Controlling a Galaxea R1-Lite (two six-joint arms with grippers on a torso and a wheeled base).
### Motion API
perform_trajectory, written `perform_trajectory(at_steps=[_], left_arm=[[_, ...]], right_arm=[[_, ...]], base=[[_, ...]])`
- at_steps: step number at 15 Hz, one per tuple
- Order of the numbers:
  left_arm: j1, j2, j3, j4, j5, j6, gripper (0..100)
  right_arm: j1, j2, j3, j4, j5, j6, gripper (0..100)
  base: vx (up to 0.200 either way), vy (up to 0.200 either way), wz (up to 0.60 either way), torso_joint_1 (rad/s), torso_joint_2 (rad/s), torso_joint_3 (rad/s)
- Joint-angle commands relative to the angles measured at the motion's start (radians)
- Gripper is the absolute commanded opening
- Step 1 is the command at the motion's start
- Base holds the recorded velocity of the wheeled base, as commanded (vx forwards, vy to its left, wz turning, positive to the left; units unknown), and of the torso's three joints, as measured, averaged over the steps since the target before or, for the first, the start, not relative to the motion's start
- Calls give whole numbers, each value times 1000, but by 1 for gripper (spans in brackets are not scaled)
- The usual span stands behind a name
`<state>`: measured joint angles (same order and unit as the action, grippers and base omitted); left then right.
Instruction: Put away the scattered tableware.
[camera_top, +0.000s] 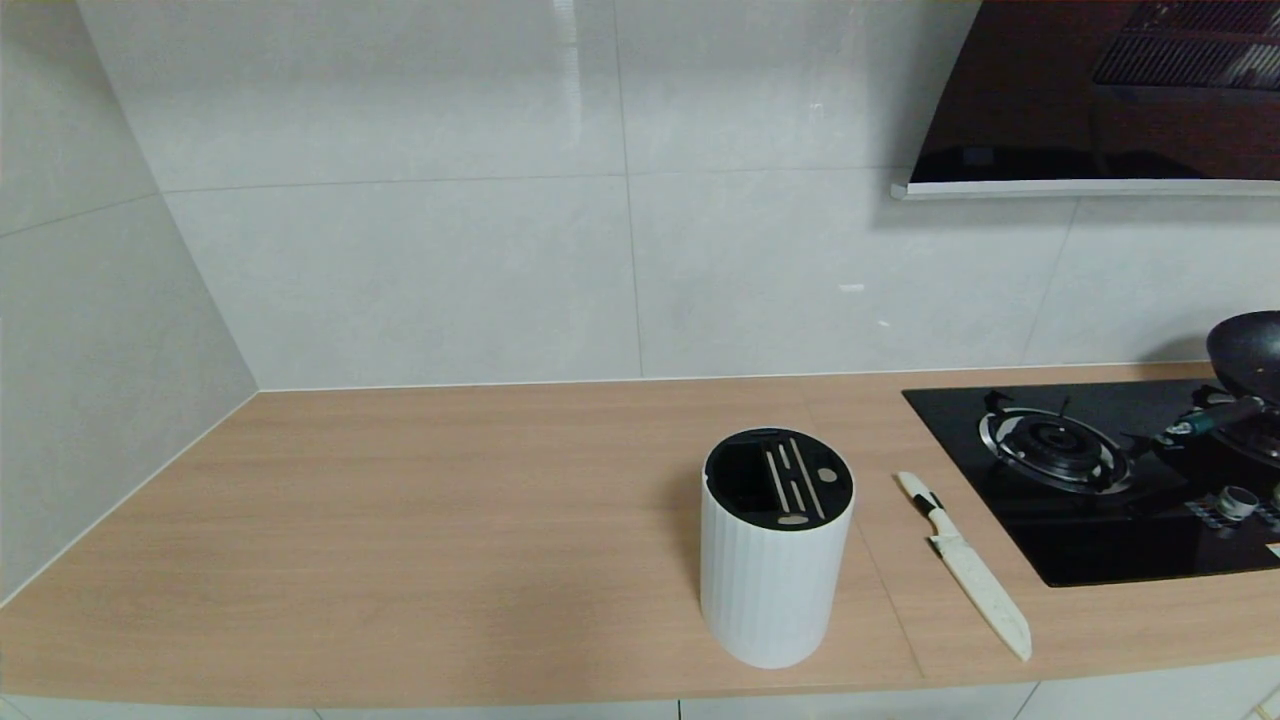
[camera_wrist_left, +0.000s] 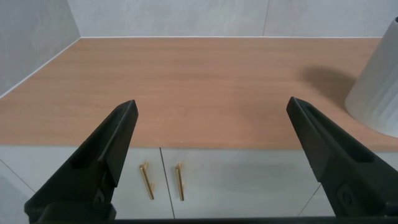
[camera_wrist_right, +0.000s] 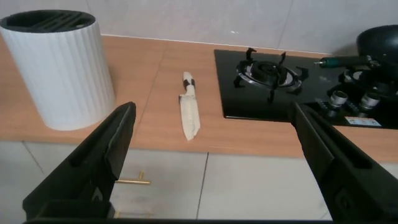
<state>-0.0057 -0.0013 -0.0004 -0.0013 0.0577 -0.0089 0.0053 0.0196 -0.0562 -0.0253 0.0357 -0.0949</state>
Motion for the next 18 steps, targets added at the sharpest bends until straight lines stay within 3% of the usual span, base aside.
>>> perform_trajectory(at_steps=[1,7,13,15,18], left_arm=[[0,1,0,0,1,0,100],[0,1,0,-2,1,0,100],[0,1,0,-2,1,0,100],[0,1,0,-2,1,0,100],[0,1,0,0,1,0,100]], right_arm=[[22,148,-156,7,23,7,100],[47,557,-318,1,90,4,100],[91,913,-470,-4,89,4,100],[93,1004,-491,-30,89,4,100],[91,1223,-493,-186,85,6,100]], base=[[0,0,0,0,0,0],[0,0,0,0,0,0],[0,0,0,0,0,0],[0,0,0,0,0,0],[0,0,0,0,0,0]])
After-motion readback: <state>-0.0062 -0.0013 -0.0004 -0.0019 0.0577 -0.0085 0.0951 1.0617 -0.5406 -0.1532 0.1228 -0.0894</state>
